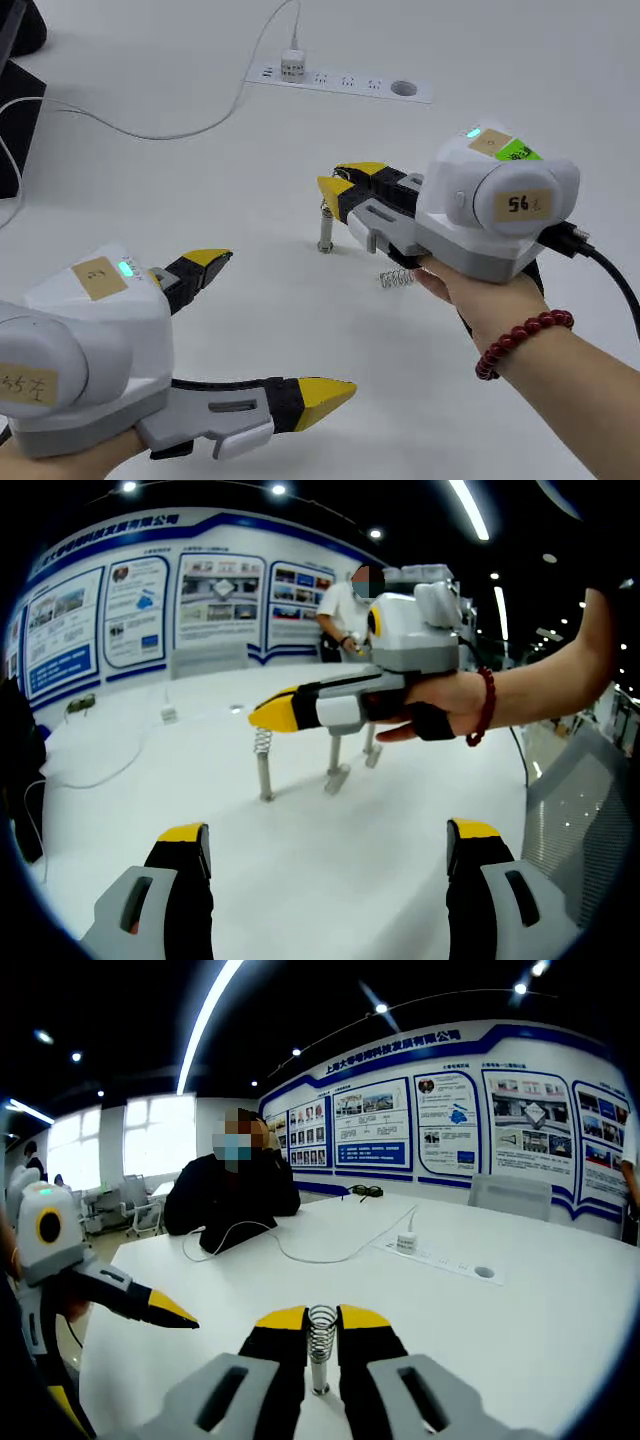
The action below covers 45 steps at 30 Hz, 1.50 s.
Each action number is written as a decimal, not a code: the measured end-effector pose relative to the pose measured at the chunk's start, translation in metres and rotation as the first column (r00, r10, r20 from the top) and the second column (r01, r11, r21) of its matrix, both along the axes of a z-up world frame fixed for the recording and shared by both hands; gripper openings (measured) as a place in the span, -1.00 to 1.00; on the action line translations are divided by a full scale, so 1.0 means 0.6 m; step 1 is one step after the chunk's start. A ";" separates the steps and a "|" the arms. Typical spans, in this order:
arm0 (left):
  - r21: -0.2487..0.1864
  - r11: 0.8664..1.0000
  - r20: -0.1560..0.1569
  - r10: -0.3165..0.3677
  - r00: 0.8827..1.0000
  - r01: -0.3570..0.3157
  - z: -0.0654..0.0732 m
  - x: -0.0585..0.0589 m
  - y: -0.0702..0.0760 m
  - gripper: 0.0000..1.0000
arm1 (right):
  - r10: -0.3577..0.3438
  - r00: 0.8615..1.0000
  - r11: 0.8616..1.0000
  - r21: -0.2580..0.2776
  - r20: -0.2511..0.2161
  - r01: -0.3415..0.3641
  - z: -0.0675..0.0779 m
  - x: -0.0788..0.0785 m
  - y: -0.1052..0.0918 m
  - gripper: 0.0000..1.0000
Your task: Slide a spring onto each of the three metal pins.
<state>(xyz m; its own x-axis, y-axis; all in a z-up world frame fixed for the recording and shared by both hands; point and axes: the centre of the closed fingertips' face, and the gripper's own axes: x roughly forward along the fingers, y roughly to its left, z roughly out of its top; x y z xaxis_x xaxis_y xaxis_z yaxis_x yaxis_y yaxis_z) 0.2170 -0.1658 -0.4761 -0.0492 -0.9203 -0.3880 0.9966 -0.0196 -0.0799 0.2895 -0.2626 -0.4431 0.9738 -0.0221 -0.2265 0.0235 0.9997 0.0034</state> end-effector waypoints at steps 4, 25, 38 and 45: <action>-0.001 1.000 -0.001 -0.001 1.000 0.001 0.001 0.000 0.001 1.00 | 0.009 1.000 0.999 -0.033 -0.024 -0.010 -0.009 0.002 0.003 -0.76; -0.002 1.000 0.001 -0.003 1.000 0.003 -0.001 0.001 0.003 0.96 | 0.010 0.995 0.998 -0.068 -0.099 -0.017 -0.055 0.008 0.008 -0.76; -0.008 1.000 -0.007 0.000 1.000 0.000 -0.002 -0.001 0.001 0.96 | -0.001 0.990 0.999 -0.040 -0.144 -0.005 -0.083 0.010 0.006 -0.76; -0.006 1.000 -0.011 0.002 1.000 -0.002 -0.004 -0.002 0.002 0.95 | -0.012 0.986 1.000 -0.025 -0.166 0.008 -0.095 0.009 0.006 -0.76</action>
<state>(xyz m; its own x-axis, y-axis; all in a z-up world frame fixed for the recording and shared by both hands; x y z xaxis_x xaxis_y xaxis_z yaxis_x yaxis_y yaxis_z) 0.2159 -0.1647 -0.4785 -0.0514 -0.9229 -0.3815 0.9957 -0.0179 -0.0909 0.2950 -0.2589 -0.4999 0.9225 -0.0390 -0.3839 0.0315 0.9992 -0.0259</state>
